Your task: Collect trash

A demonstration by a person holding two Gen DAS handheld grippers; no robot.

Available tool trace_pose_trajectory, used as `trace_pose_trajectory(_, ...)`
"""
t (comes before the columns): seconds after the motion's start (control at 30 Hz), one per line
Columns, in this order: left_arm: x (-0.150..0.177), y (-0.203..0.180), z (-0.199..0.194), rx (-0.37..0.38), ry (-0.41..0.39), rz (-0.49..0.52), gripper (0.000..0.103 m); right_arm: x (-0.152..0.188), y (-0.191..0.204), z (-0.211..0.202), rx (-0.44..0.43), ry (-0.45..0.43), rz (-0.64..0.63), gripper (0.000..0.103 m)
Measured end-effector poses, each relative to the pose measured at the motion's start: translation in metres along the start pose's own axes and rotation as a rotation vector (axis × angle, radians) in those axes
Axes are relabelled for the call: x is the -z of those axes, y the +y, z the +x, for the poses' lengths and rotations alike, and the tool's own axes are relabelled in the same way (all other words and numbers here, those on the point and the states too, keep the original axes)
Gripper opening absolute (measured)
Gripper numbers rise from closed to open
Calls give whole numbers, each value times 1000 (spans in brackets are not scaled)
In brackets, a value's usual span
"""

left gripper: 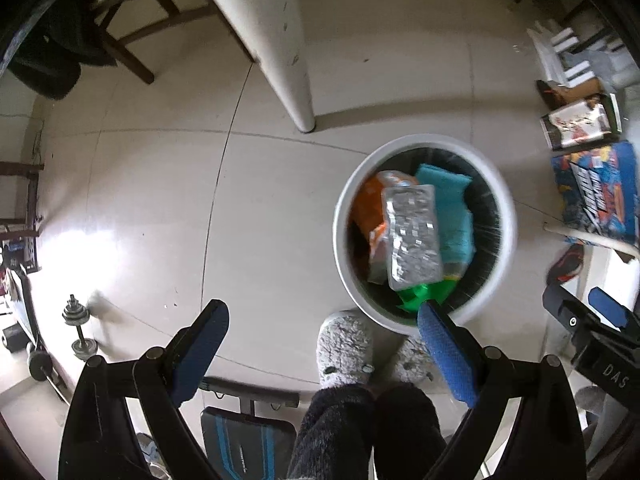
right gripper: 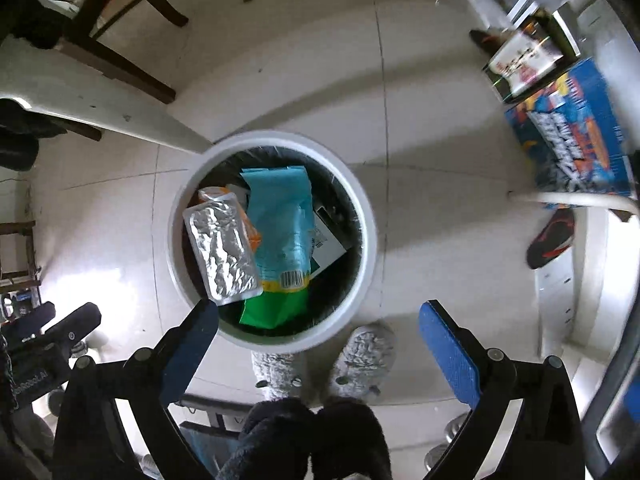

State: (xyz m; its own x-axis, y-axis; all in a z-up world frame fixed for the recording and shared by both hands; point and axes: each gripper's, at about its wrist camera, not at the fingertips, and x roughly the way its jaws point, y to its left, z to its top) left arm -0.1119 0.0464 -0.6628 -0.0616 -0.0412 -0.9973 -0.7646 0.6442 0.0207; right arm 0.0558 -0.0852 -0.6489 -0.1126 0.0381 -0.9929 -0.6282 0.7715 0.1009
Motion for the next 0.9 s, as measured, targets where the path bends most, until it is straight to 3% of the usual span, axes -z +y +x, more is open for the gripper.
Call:
trace_pose_trajectory(0.23, 27, -6, -94, 37, -25, 27, 97, 33, -7, -104, -39, -64, 22, 101)
trace_pose_trajectory(0.57, 65, -7, -258, 115, -94, 100, 97, 75, 3, -297, -71, -138, 30, 102)
trace_pose_trajectory(0.9, 88, -5, -419, 267, -199, 180, 97, 106, -3, -490, -238, -188, 47, 102)
